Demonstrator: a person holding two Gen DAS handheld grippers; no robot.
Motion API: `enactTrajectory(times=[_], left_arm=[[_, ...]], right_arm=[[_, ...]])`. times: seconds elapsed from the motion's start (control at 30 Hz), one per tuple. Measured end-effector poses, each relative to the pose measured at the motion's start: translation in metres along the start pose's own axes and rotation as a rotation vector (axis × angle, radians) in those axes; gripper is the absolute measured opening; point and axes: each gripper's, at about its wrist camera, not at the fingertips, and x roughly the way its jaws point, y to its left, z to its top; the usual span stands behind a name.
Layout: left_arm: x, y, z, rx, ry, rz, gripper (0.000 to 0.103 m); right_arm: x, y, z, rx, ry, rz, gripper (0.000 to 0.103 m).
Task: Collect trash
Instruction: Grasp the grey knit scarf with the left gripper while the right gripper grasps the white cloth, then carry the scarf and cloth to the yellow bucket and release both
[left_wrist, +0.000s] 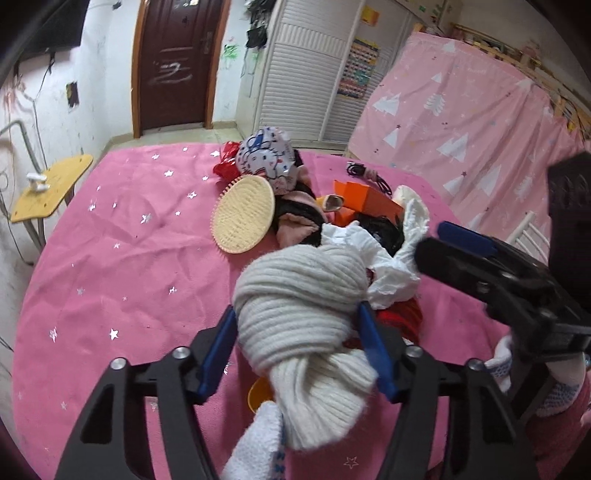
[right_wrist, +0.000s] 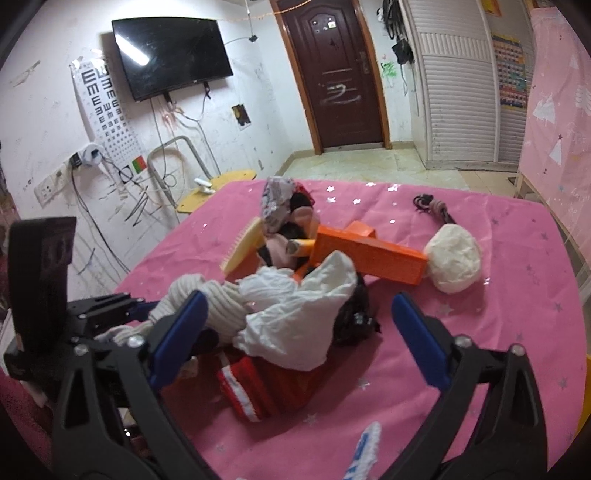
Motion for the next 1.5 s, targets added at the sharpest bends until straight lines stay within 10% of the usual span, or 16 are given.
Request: enactTrajectory(times=[0.2, 0.27, 0.37, 1.03, 1.5], left_arm=[[-0.004, -0.004, -0.003, 0.021, -0.014, -0.004, 0.049], [-0.009, -0.003, -0.007, 0.021, -0.018, -0.006, 0.048], [-0.011, -0.006, -0.008, 0.023, -0.022, -0.003, 0.048], [-0.060, -0.035, 0.027, 0.099, -0.156, 0.056, 0.048], [-0.047, -0.121, 0.057, 0.246, -0.134, -0.040, 0.048]], right_arm=[[0.009, 0.007, -0.003, -0.031, 0.035, -0.007, 0.060], [0.010, 0.011, -0.004, -0.047, 0.035, -0.014, 0.032], [0.011, 0.012, -0.005, -0.067, 0.023, -0.039, 0.018], [-0.060, -0.034, 0.016, 0.092, -0.193, 0.087, 0.017], [-0.135, -0.102, 0.006, 0.175, -0.354, -0.081, 0.017]])
